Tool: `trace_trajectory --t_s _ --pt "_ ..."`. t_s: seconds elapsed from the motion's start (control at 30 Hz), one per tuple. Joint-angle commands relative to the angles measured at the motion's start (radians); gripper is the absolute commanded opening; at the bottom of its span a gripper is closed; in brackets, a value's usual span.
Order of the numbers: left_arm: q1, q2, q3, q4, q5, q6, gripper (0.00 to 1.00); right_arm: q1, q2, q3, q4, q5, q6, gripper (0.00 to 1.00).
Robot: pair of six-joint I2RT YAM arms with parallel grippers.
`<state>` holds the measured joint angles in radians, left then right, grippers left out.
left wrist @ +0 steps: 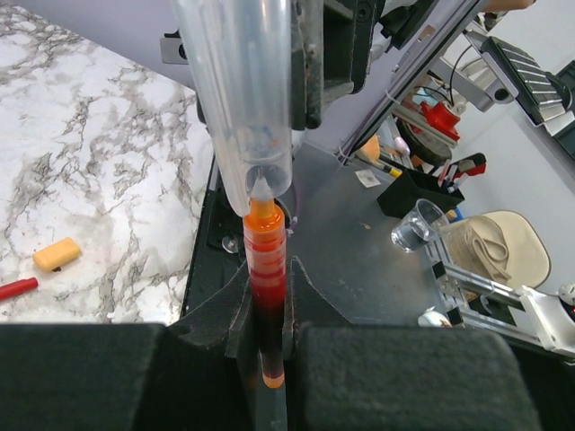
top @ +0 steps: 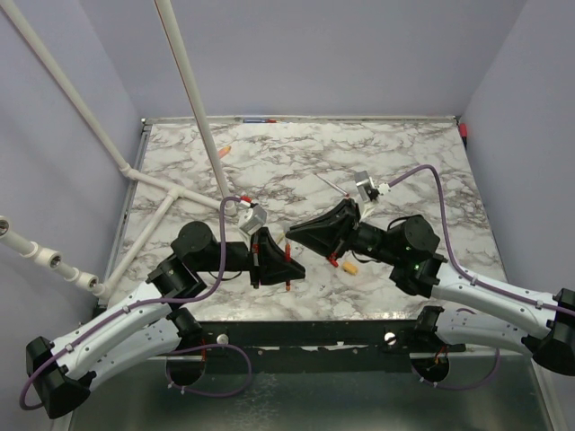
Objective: Insert the pens into the pen caps
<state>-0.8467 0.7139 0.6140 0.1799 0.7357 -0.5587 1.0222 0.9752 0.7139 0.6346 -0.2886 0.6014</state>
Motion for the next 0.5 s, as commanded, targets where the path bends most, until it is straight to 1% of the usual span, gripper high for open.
trace_trajectory --t_s 0.0,0.47 --pt "0.0 -0.019 -0.01 0.044 0.024 -0.007 0.0 0.017 0.01 -0.016 0.025 0.039 -0.018 0.01" --pt "-0.001 -0.037 -0.016 0.056 0.015 -0.013 0.0 0.045 0.014 -0.022 0.025 0.071 -0.035 0.01"
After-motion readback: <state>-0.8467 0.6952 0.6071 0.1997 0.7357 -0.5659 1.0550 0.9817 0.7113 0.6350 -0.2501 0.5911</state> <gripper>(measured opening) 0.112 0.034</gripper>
